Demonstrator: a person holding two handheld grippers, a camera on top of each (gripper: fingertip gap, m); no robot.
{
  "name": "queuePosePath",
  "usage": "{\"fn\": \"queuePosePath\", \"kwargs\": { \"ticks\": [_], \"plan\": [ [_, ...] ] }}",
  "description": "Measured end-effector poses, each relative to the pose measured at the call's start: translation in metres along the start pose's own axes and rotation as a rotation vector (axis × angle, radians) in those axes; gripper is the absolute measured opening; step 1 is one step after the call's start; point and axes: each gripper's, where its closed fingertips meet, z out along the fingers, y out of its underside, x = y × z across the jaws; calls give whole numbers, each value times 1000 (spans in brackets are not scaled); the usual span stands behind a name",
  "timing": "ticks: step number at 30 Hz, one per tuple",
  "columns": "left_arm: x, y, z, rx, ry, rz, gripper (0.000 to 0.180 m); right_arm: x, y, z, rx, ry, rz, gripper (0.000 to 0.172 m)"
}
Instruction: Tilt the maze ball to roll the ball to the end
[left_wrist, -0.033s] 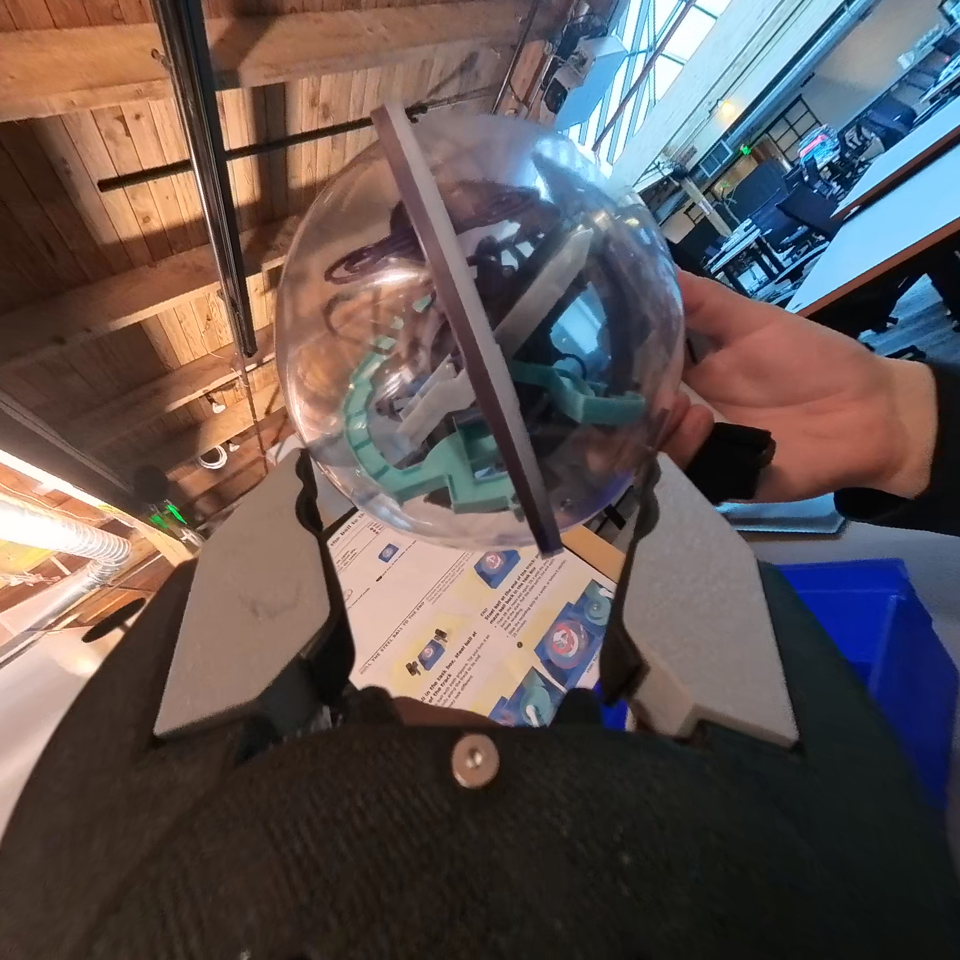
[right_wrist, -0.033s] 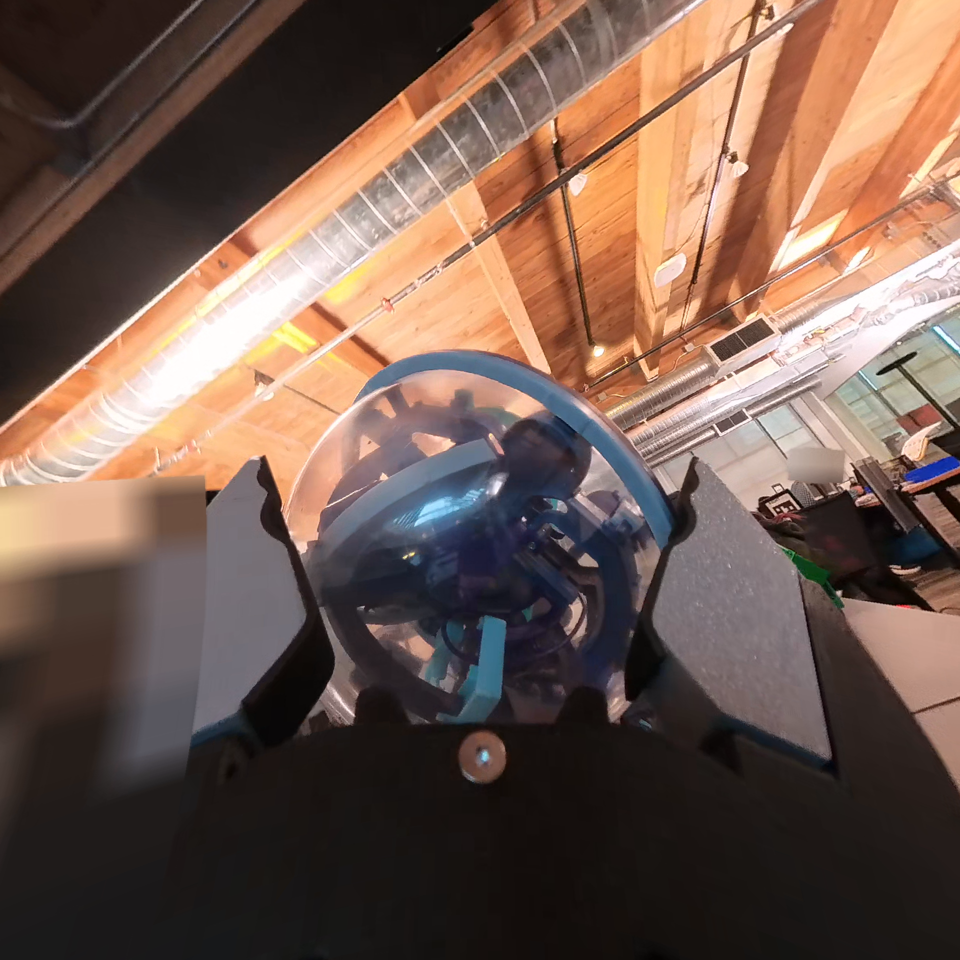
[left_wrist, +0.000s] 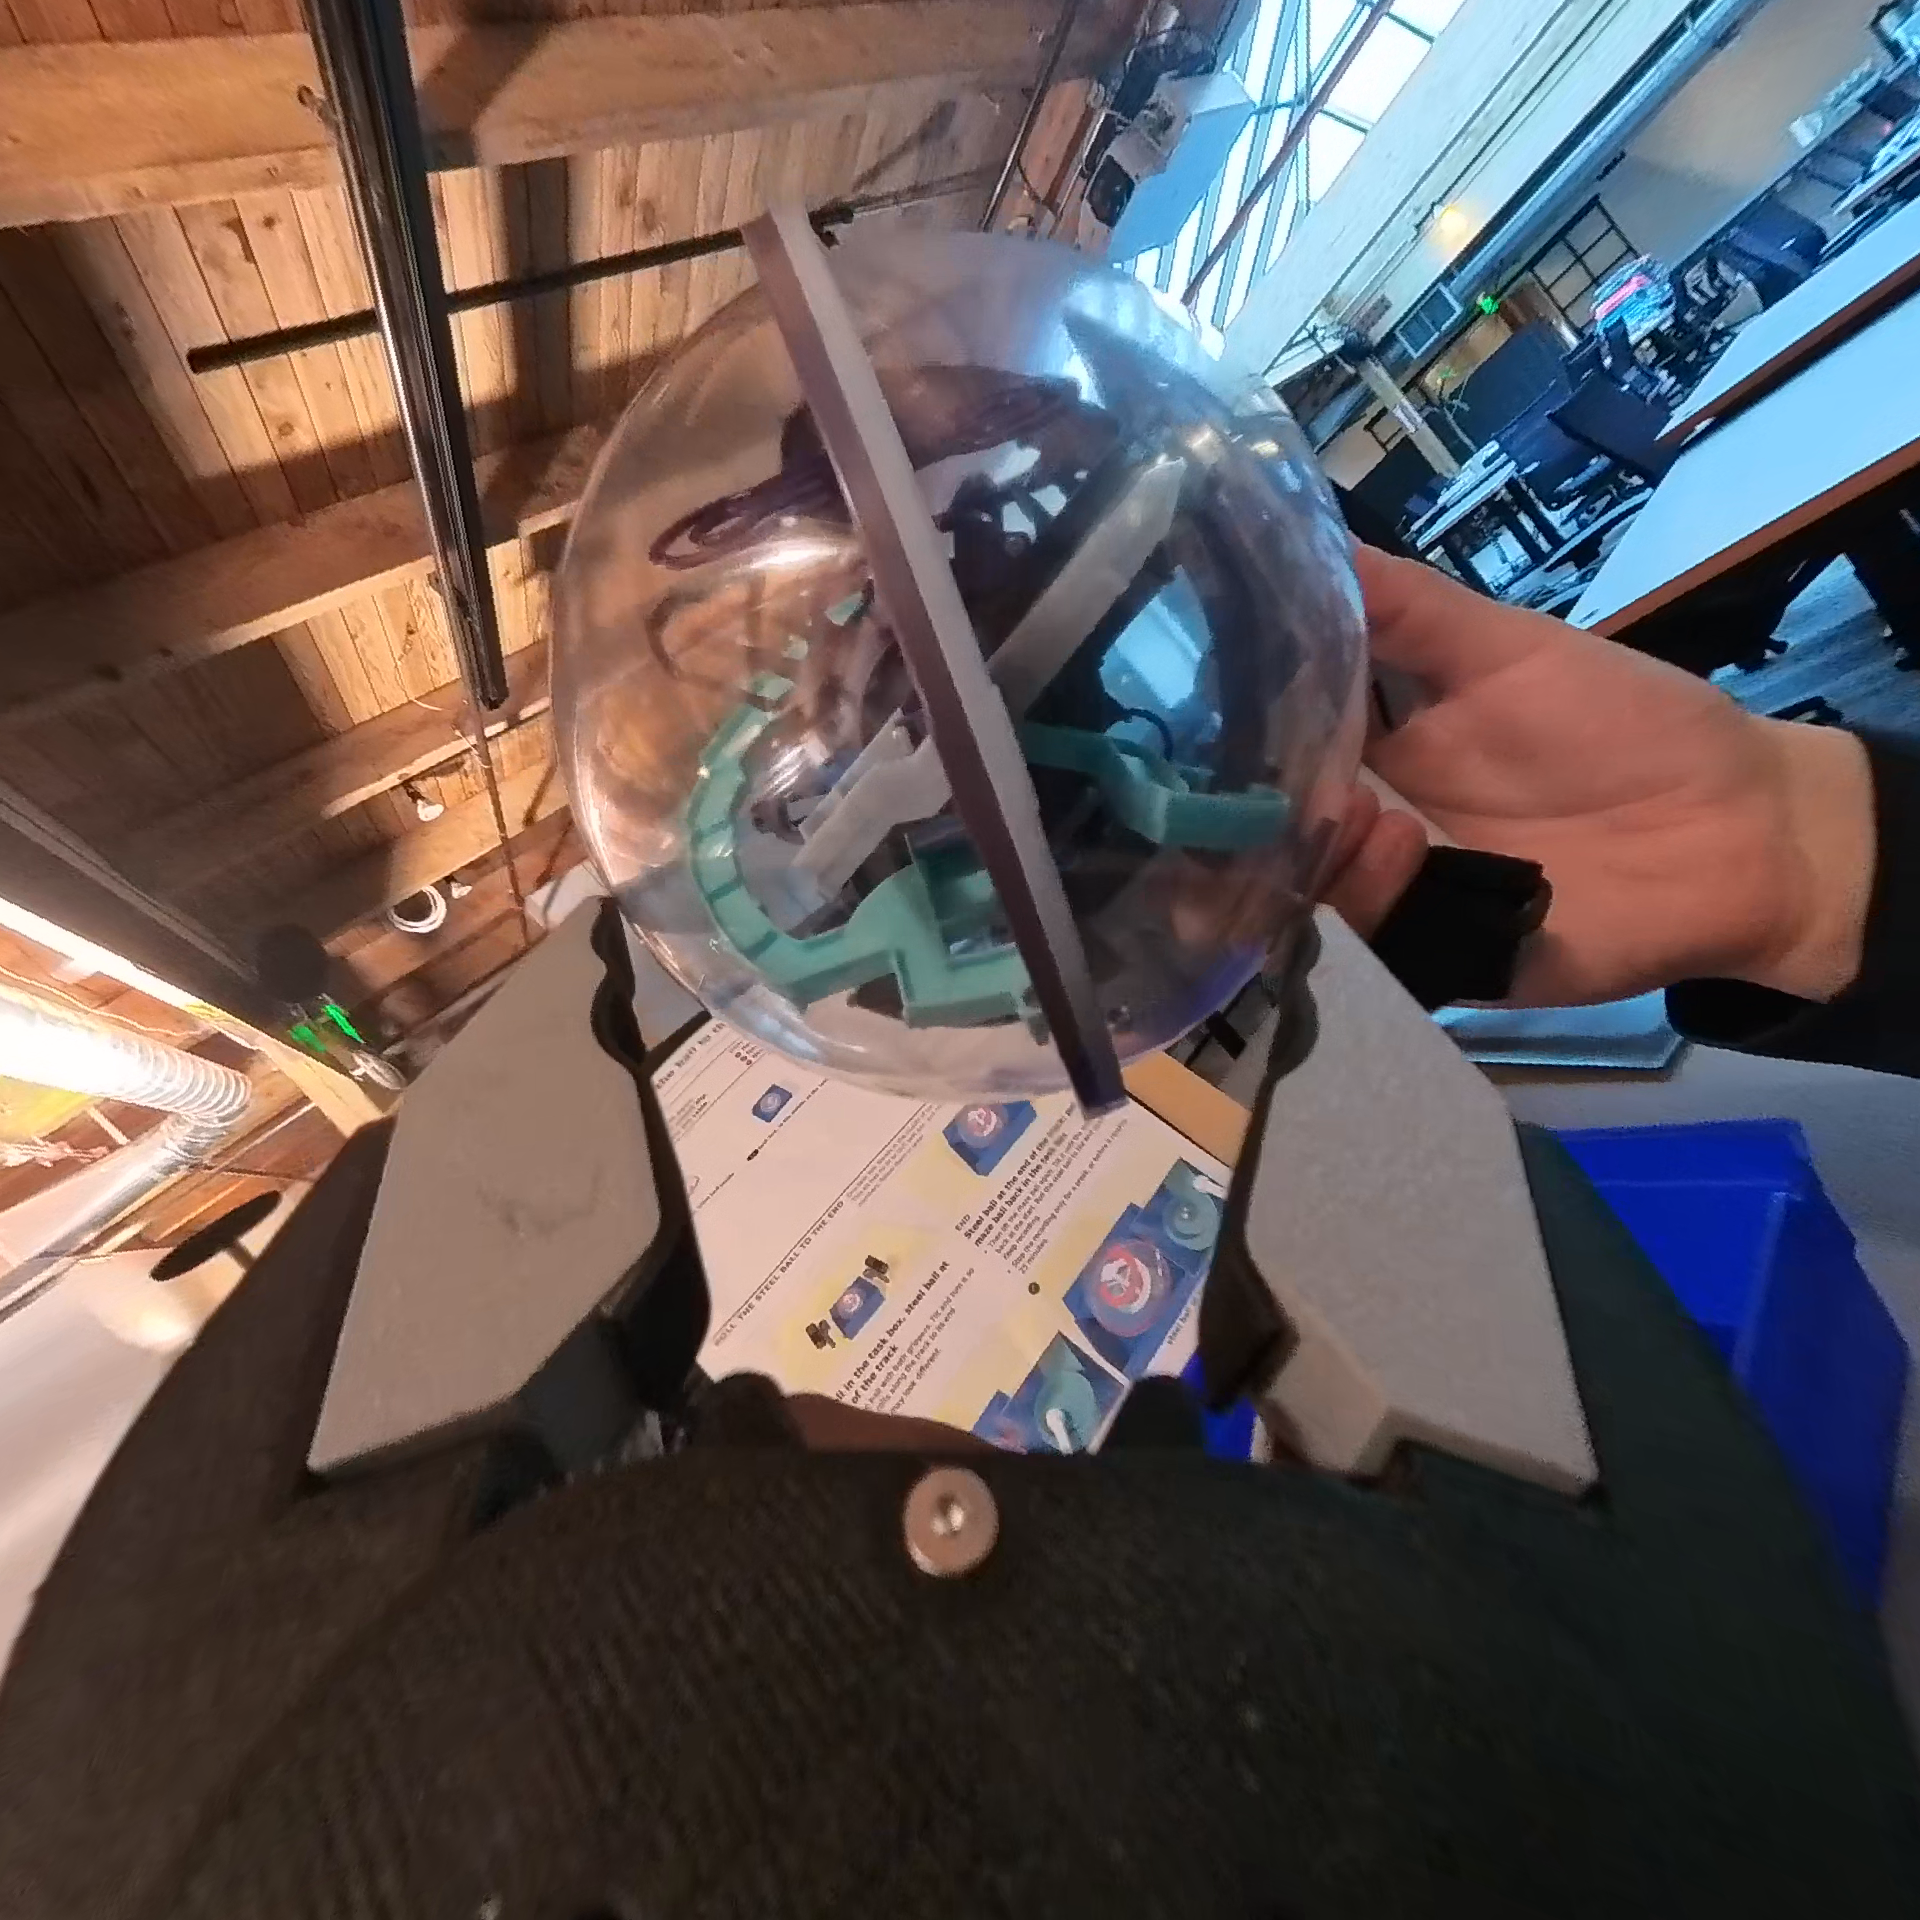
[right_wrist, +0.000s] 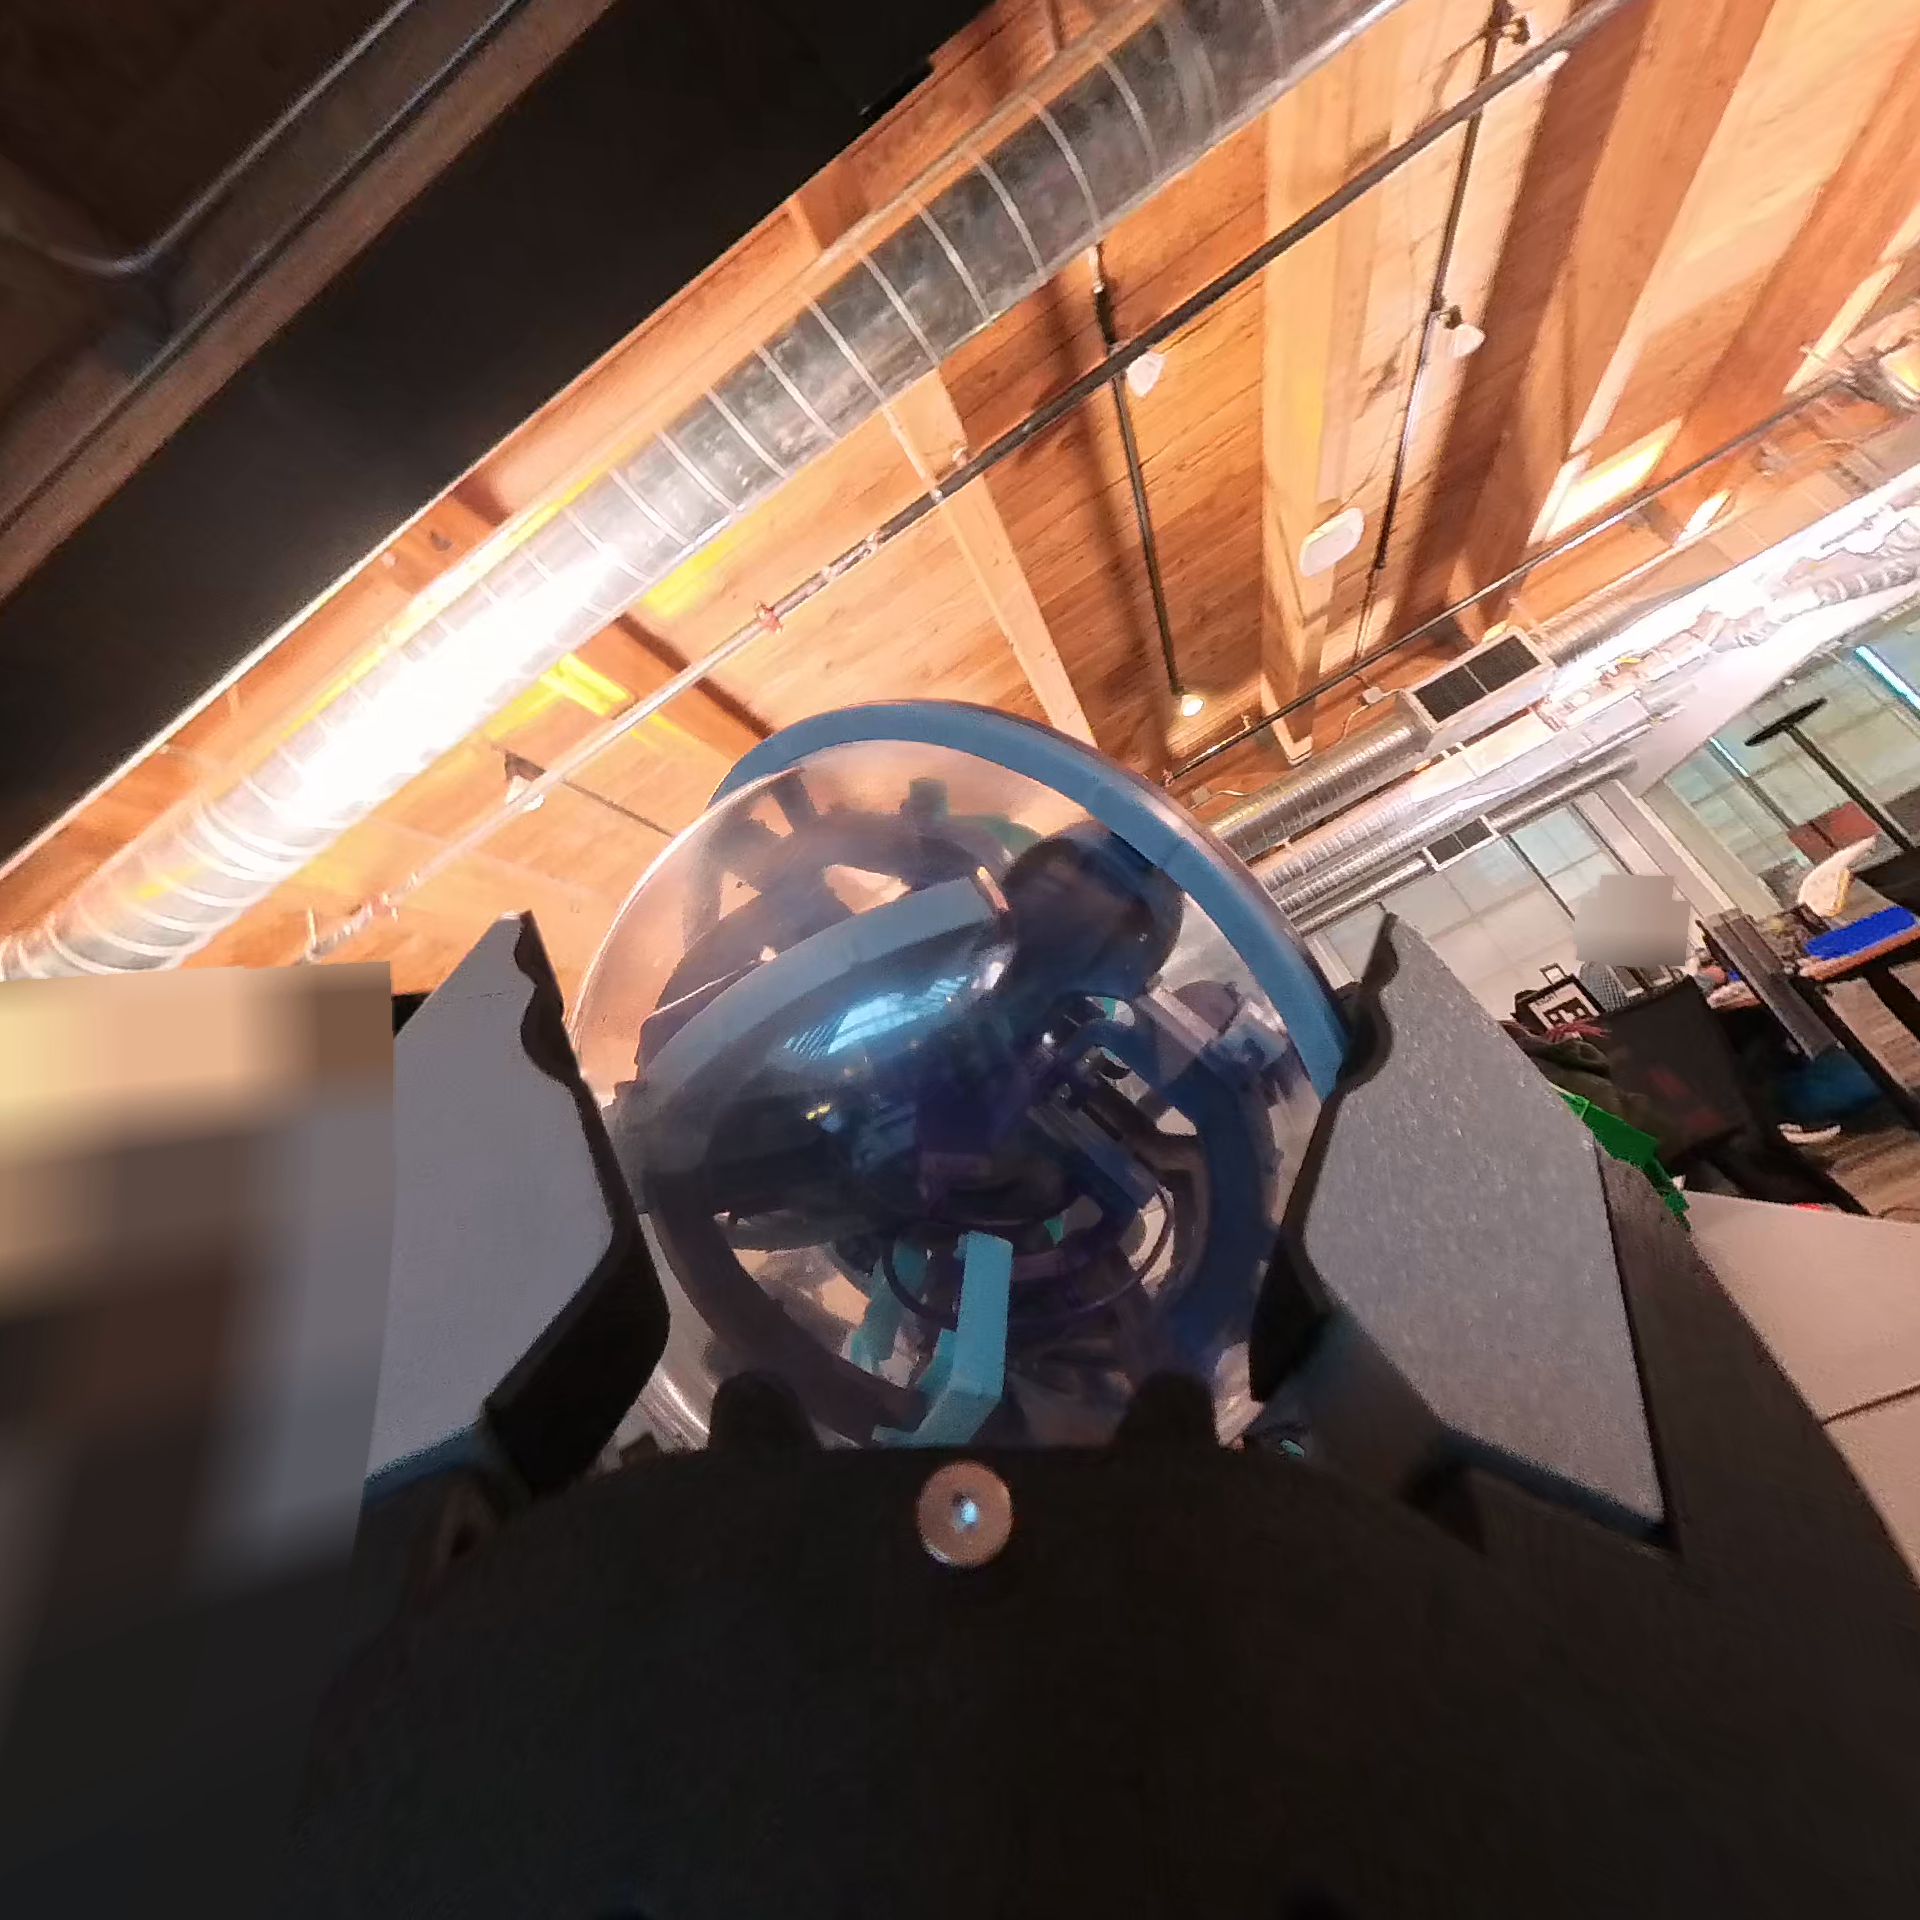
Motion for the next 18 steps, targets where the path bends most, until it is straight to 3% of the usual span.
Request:
{"fn": "queuePosePath", "kwargs": {
  "ticks": [11, 18],
  "plan": [
    [-6, -3, -3, 20, 29, -80, 121, 11, -1, 1, 75, 68, 78, 146],
    [-6, -12, -8, 46, 22, -54, 121, 8, 3, 6, 80, 28, 129, 145]
  ]
}}
